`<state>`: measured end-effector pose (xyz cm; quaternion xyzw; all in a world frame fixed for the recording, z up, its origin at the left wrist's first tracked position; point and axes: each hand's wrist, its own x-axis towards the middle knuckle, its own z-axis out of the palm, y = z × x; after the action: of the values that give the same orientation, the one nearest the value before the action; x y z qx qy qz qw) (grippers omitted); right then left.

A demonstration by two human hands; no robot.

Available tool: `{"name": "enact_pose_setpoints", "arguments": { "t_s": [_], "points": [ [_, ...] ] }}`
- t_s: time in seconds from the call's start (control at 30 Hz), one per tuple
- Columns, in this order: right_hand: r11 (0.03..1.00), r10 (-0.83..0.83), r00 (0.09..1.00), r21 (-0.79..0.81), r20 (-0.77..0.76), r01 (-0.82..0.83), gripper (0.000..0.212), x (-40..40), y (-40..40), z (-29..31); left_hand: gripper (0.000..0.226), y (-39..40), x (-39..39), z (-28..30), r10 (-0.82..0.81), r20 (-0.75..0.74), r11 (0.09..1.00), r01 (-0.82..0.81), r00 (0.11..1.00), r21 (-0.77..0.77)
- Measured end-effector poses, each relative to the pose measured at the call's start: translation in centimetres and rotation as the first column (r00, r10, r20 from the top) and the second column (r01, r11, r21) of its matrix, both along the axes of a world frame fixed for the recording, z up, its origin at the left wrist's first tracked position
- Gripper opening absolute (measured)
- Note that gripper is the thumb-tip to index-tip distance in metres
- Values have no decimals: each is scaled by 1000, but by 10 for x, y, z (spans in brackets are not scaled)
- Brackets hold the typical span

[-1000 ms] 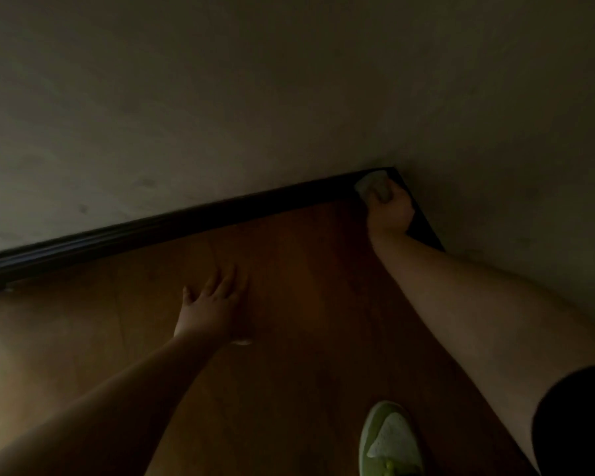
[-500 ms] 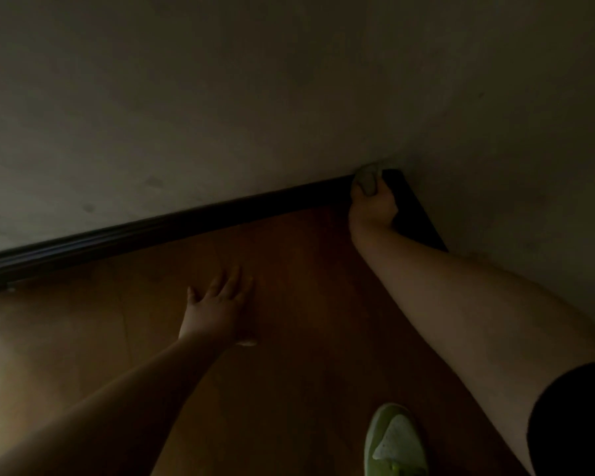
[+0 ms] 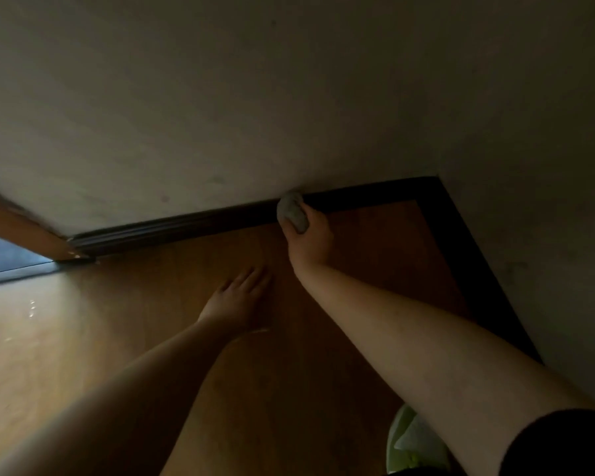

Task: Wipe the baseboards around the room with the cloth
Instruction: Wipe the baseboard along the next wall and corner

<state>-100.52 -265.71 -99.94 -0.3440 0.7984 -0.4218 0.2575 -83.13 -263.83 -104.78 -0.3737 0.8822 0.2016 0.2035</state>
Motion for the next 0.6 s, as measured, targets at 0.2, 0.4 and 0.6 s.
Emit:
{"name": "enact_pose_setpoints", "arguments": {
  "t_s": [0.2, 0.4, 0.6],
  "points": [
    [965, -261, 965, 15, 8, 261, 51, -10, -1, -3, 120, 17, 80, -9, 352, -8, 933, -352, 936, -79],
    [967, -241, 970, 90, 20, 239, 56, 11, -20, 4, 129, 17, 96, -2, 480, -6, 877, -480, 877, -10],
    [992, -25, 999, 124, 47, 19, 55, 76, -25, 0, 144, 13, 122, 0, 420, 59, 904, -424, 905, 64]
  ]
}}
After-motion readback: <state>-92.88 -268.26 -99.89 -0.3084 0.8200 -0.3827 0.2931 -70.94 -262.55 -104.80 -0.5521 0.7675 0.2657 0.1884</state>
